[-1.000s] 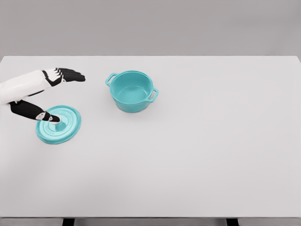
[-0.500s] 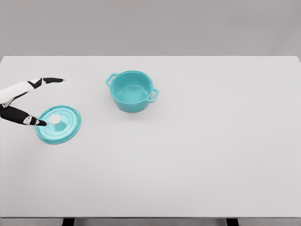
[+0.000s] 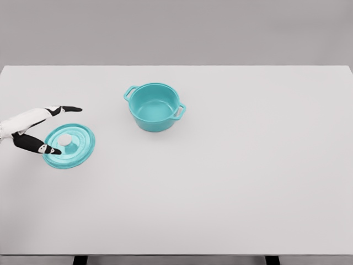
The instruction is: Cover the pot with left arm
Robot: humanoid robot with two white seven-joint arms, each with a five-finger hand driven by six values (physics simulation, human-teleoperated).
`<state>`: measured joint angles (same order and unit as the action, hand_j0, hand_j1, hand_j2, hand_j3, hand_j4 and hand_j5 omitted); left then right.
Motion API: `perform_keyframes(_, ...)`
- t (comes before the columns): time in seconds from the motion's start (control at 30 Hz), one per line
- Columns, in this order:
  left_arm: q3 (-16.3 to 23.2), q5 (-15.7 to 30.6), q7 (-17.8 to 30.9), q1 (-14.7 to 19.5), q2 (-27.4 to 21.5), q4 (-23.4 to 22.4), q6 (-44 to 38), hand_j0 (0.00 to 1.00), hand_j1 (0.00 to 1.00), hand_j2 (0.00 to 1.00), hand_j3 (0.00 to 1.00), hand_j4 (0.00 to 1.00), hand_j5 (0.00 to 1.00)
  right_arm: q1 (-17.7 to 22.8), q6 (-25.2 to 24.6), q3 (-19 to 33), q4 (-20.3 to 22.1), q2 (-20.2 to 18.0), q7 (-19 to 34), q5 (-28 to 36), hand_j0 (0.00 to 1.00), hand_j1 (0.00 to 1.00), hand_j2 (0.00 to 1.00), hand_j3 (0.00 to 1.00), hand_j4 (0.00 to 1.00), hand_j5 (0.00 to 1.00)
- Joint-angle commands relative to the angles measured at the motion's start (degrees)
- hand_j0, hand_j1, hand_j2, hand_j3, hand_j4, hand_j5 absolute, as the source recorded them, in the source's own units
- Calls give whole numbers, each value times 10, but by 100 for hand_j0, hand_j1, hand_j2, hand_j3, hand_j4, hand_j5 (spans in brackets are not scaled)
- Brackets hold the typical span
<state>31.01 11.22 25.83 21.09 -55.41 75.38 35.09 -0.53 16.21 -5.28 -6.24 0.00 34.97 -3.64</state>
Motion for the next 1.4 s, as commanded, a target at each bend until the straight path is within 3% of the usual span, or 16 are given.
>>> perform_keyframes(0.0, 8, -8, 0, 0, 15, -15, -1, 95, 95, 95, 95, 95, 95, 0, 0, 0, 0, 0, 0, 0, 100, 100, 100, 100, 100, 100)
perform_keyframes(0.2, 30, -16, -3, 27, 19, -61, -1, 96, 96, 96, 96, 96, 96, 0, 0, 0, 0, 0, 0, 0, 100, 100, 100, 100, 100, 100)
perform_keyframes(0.7, 31, -20, -3, 27, 16, -60, -1, 90, 90, 90, 90, 90, 90, 0, 0, 0, 0, 0, 0, 0, 100, 100, 100, 100, 100, 100)
perform_keyframes(0.93, 31, -24, -3, 30, 26, -93, -1, 91, 91, 91, 91, 91, 91, 0, 0, 0, 0, 0, 0, 0, 100, 100, 100, 100, 100, 100)
perform_keyframes(1.37, 32, -28, -5, 33, 34, -96, -1, 86, 86, 86, 86, 86, 86, 0, 0, 0, 0, 0, 0, 0, 100, 100, 100, 100, 100, 100)
